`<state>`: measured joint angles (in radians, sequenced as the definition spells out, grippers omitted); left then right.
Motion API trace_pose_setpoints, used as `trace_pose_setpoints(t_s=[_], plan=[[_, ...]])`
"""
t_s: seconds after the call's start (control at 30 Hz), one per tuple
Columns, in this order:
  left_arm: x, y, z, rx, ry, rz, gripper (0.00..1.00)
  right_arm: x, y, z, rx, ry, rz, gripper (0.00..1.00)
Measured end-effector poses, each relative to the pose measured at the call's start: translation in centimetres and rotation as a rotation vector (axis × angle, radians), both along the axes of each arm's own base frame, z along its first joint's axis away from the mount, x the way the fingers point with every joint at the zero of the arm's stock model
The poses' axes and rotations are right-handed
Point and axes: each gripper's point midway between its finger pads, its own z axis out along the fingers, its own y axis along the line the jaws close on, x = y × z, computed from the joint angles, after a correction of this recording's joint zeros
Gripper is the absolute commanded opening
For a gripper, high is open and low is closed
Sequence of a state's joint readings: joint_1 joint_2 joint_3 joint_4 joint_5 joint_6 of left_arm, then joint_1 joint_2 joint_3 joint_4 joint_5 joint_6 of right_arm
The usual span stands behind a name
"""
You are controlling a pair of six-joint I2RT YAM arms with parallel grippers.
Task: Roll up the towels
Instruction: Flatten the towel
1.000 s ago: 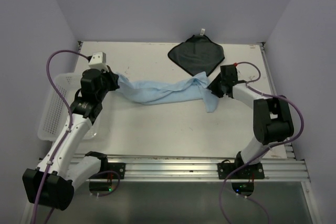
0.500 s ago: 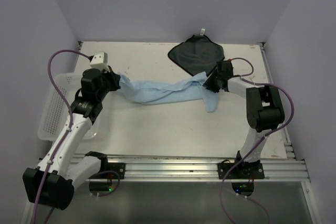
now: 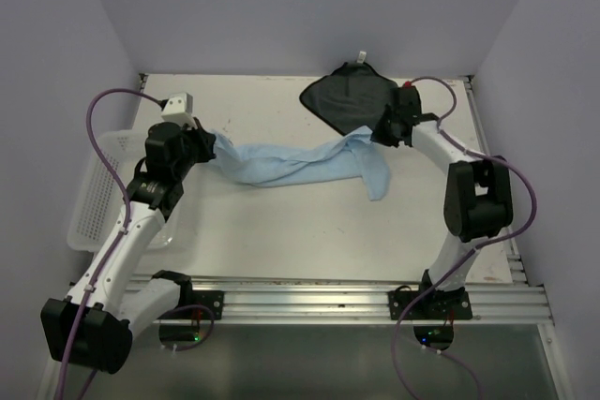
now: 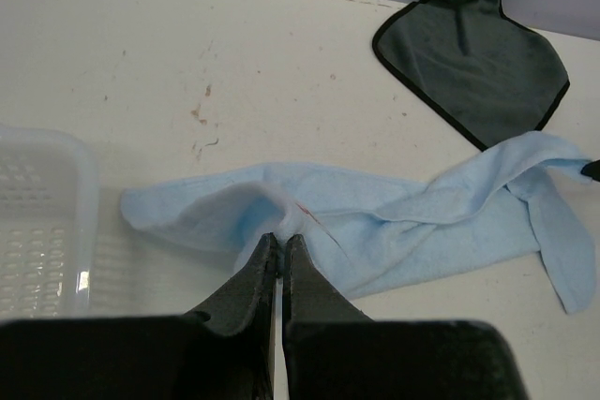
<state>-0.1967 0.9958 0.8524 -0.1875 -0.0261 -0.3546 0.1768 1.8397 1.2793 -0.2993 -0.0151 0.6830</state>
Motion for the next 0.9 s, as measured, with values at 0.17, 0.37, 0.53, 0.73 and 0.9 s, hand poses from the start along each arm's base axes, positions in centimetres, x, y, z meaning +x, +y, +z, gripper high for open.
trace_pose_setpoints(t_s=[0.17, 0.37, 0.53, 0.73, 0.9], plan=[[0.0, 0.0, 0.0, 0.000, -0.001, 0.000, 0.00, 0.1, -0.7, 7.0, -0.227, -0.110, 0.121, 0.00], [-0.1, 0.0, 0.3, -0.001, -0.007, 0.000, 0.00, -2.2, 6.9, 13.1, -0.576, -0.245, 0.467, 0.00], [-0.2, 0.0, 0.5, -0.003, -0.015, -0.001, 0.00, -7.8, 12.0, 7.4, -0.857, -0.132, 0.839, 0.00], [-0.4, 0.1, 1.0, -0.006, -0.028, 0.000, 0.00, -15.3, 13.5, -0.5, -1.058, 0.055, 1.230, 0.00], [-0.5, 0.1, 1.3, -0.007, -0.037, 0.001, 0.00, -18.1, 15.2, -0.9, -1.062, 0.034, 1.353, 0.09]])
